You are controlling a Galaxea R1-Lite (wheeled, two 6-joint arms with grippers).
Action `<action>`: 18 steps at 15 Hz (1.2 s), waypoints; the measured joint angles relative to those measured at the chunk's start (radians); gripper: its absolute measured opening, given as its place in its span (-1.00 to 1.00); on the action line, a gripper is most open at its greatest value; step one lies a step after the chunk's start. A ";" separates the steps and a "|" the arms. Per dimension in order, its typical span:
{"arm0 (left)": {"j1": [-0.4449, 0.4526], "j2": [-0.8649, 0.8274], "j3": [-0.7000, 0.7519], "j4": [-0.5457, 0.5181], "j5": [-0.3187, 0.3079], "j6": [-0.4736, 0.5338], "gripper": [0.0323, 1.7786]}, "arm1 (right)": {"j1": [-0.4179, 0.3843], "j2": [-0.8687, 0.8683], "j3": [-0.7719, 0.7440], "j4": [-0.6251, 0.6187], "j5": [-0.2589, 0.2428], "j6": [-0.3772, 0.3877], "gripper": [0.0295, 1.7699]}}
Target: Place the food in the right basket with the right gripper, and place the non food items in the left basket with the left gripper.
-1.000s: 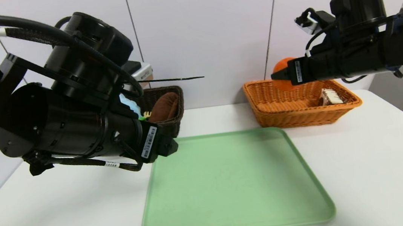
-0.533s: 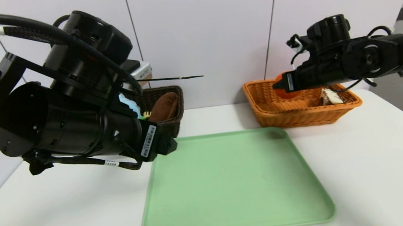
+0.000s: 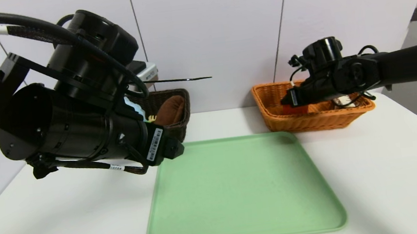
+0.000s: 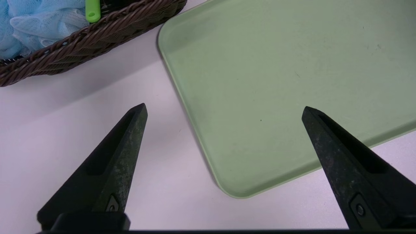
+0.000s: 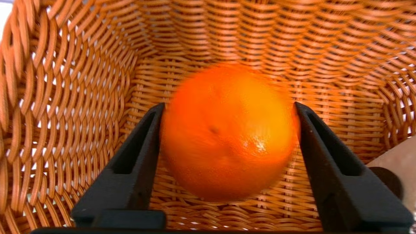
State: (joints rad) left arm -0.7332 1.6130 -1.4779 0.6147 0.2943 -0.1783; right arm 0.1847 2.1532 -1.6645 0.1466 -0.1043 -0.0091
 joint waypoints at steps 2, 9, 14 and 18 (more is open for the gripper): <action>0.000 0.001 -0.001 -0.001 0.000 0.001 0.90 | 0.000 0.004 -0.005 0.003 0.001 0.001 0.60; 0.009 -0.007 -0.006 -0.018 0.000 -0.001 0.90 | -0.001 -0.042 -0.044 0.068 0.018 0.003 0.80; 0.072 -0.095 -0.003 -0.031 0.006 -0.003 0.90 | 0.015 -0.220 -0.078 0.242 0.036 0.005 0.86; 0.171 -0.227 0.063 -0.023 0.087 0.005 0.90 | 0.057 -0.445 -0.009 0.404 0.027 0.013 0.89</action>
State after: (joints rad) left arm -0.5623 1.3860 -1.4149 0.5917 0.3809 -0.1732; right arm 0.2415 1.7083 -1.6732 0.5502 -0.0772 0.0043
